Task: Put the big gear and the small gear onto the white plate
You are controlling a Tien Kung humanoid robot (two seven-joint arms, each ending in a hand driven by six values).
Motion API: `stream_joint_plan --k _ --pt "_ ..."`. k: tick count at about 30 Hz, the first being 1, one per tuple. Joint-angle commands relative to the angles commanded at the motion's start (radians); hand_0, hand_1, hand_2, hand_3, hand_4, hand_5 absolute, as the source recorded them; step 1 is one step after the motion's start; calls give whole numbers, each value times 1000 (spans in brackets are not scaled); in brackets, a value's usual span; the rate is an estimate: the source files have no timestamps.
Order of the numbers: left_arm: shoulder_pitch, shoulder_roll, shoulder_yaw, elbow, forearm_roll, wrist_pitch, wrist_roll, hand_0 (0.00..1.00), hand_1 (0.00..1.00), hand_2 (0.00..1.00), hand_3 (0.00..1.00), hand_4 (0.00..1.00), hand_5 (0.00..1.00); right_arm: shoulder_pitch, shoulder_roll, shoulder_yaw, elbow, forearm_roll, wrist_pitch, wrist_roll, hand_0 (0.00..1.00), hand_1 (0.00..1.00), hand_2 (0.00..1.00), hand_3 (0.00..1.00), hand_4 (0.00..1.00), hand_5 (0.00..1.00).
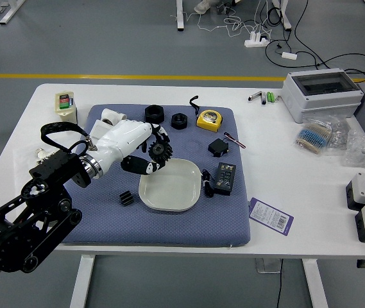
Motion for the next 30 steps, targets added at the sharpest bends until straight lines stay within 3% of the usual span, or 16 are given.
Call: stream_joint_plan --k 16,23,30 --pt "-21 -32 109 -69 -41 0 3 273 349 404 477 76 2 5 -2 7 0 -2 1 1 624 643 741 548 750 701" --pt "-31 -99 126 -15 -62 8 -5 272 348 403 475 73 2 9 -2 3 0 -1 2 1 624 643 741 549 750 701" --pt "-55 -106 136 51 -45 4 0 272 347 401 472 58 2 13 -2 2 1 1 0 1 624 643 741 549 750 701"
